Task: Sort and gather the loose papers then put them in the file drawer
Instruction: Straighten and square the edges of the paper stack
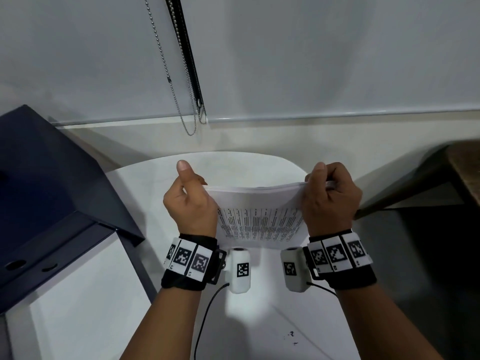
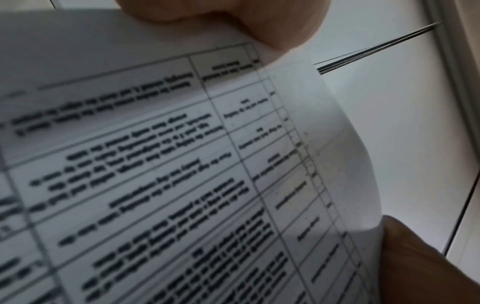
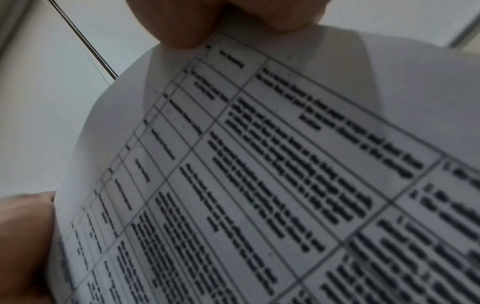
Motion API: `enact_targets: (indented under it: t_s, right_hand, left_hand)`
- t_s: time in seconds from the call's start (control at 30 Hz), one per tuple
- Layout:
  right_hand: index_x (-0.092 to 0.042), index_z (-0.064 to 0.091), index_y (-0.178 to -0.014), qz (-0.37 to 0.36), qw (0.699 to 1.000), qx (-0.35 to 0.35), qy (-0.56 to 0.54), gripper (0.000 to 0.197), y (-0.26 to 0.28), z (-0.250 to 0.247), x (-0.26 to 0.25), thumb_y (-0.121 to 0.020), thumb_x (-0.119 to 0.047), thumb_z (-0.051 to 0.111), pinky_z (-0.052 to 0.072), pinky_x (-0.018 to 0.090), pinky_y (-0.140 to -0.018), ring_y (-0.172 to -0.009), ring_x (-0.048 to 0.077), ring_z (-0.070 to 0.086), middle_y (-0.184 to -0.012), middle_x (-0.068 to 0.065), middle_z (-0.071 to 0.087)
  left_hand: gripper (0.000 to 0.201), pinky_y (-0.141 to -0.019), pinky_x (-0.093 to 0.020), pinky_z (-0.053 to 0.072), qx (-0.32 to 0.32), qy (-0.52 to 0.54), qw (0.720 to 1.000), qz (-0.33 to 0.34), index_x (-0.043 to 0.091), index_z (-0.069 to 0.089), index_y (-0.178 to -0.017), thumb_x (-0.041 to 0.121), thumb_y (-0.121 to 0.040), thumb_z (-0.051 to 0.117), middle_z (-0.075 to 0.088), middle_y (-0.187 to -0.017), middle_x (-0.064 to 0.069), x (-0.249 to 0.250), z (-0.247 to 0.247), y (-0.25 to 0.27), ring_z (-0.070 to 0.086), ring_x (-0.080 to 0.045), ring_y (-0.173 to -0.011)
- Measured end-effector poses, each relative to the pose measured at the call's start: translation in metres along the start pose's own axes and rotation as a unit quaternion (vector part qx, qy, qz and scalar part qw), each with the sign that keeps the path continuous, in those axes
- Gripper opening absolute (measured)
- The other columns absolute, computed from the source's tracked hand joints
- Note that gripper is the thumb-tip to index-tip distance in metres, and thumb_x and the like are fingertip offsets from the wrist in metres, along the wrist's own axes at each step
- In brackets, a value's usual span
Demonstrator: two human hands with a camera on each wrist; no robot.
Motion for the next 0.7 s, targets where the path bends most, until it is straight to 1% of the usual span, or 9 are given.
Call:
enact_targets:
  t_s: [0.1, 0.2, 0.27, 0.33, 0.4, 0.5, 0.57, 0.63, 0.7]
  right_hand:
    - [-0.002, 0.048, -0.060, -0.004, 1.000, 0.000, 0.011, 0.041, 0.001, -0.001, -0.001, -0.094, -0.026, 0.047, 0.034, 0.026, -0.044, -0.050, 0.028, 0.047, -0.050, 0.020, 0.051]
    - [-0.004, 0.046, -0.059, -0.002, 1.000, 0.012, 0.017, 0.039, 0.000, -0.003, 0.000, -0.093, -0.022, 0.048, 0.030, 0.016, -0.044, -0.050, 0.027, 0.044, -0.048, 0.020, 0.047]
    - [-0.003, 0.046, -0.059, -0.003, 1.000, 0.015, 0.014, 0.039, 0.000, -0.003, -0.001, -0.093, -0.022, 0.048, 0.031, 0.019, -0.044, -0.049, 0.027, 0.044, -0.048, 0.021, 0.048]
    - [-0.001, 0.047, -0.060, -0.014, 1.000, 0.019, 0.009, 0.041, -0.001, -0.003, -0.006, -0.093, -0.024, 0.048, 0.035, 0.027, -0.044, -0.047, 0.027, 0.044, -0.050, 0.023, 0.050]
    - [0.000, 0.048, -0.060, -0.035, 0.999, 0.024, 0.009, 0.041, -0.004, -0.003, -0.013, -0.094, -0.024, 0.047, 0.037, 0.034, -0.045, -0.046, 0.029, 0.047, -0.051, 0.023, 0.052]
    - [0.004, 0.047, -0.062, -0.041, 0.999, 0.023, 0.013, 0.043, -0.005, -0.001, -0.012, -0.094, -0.025, 0.046, 0.038, 0.039, -0.047, -0.048, 0.037, 0.049, -0.053, 0.026, 0.053]
    - [0.005, 0.047, -0.062, -0.026, 0.999, 0.018, 0.014, 0.045, -0.002, 0.000, -0.006, -0.093, -0.027, 0.046, 0.038, 0.040, -0.048, -0.050, 0.038, 0.049, -0.054, 0.027, 0.052]
    - [0.006, 0.048, -0.062, -0.016, 1.000, 0.015, 0.014, 0.046, 0.001, -0.001, 0.000, -0.092, -0.029, 0.045, 0.038, 0.037, -0.049, -0.052, 0.034, 0.048, -0.055, 0.027, 0.053]
    - [0.006, 0.047, -0.062, -0.012, 1.000, 0.015, 0.007, 0.047, 0.001, -0.003, 0.001, -0.092, -0.030, 0.044, 0.036, 0.034, -0.050, -0.052, 0.031, 0.047, -0.055, 0.028, 0.053]
  left_hand:
    - [0.055, -0.054, -0.023, 0.035, 0.021, -0.007, 1.000, -0.002, 0.013, 0.045, -0.052, 0.038, -0.101, 0.040, 0.038, -0.047, -0.003, 0.003, -0.002, 0.000, 0.039, -0.012, -0.049]
    - [0.059, -0.049, -0.023, 0.030, 0.020, 0.004, 1.000, 0.003, -0.003, 0.039, -0.057, 0.035, -0.102, 0.042, 0.033, -0.051, -0.006, 0.005, 0.000, 0.005, 0.031, -0.014, -0.049]
    - [0.061, -0.048, -0.022, 0.029, 0.018, 0.012, 1.000, 0.008, -0.009, 0.040, -0.059, 0.034, -0.102, 0.042, 0.033, -0.053, -0.008, 0.007, 0.000, 0.007, 0.031, -0.015, -0.049]
    - [0.060, -0.048, -0.022, 0.029, 0.022, 0.030, 0.999, 0.008, -0.009, 0.041, -0.060, 0.033, -0.102, 0.042, 0.034, -0.054, -0.008, 0.010, -0.002, 0.007, 0.031, -0.015, -0.050]
    - [0.057, -0.051, -0.021, 0.031, 0.030, 0.042, 0.999, 0.010, -0.001, 0.041, -0.057, 0.034, -0.102, 0.042, 0.035, -0.055, -0.007, 0.013, -0.003, 0.003, 0.032, -0.012, -0.050]
    - [0.050, -0.055, -0.019, 0.034, 0.016, 0.048, 0.999, 0.012, 0.016, 0.044, -0.056, 0.046, -0.096, 0.039, 0.038, -0.054, 0.000, 0.011, -0.001, 0.001, 0.037, -0.006, -0.051]
    - [0.049, -0.058, -0.016, 0.036, -0.003, 0.036, 0.999, 0.007, 0.019, 0.047, -0.058, 0.052, -0.093, 0.036, 0.043, -0.056, 0.003, 0.004, 0.001, 0.002, 0.042, -0.003, -0.054]
    - [0.052, -0.059, -0.015, 0.037, -0.026, 0.018, 0.999, 0.002, 0.015, 0.050, -0.062, 0.054, -0.092, 0.033, 0.047, -0.059, 0.005, 0.000, 0.003, 0.005, 0.044, -0.002, -0.056]
    - [0.054, -0.065, -0.022, 0.042, -0.053, -0.027, 0.997, 0.043, 0.007, 0.054, -0.072, 0.051, -0.095, 0.033, 0.051, -0.066, 0.004, 0.011, 0.000, 0.004, 0.048, -0.001, -0.064]
Point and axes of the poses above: each hand's wrist, its own y-axis away from the middle knuckle, its own z-axis out of the palm, x = y × z, the point moved 9 cm from there along -y, towards the middle knuckle
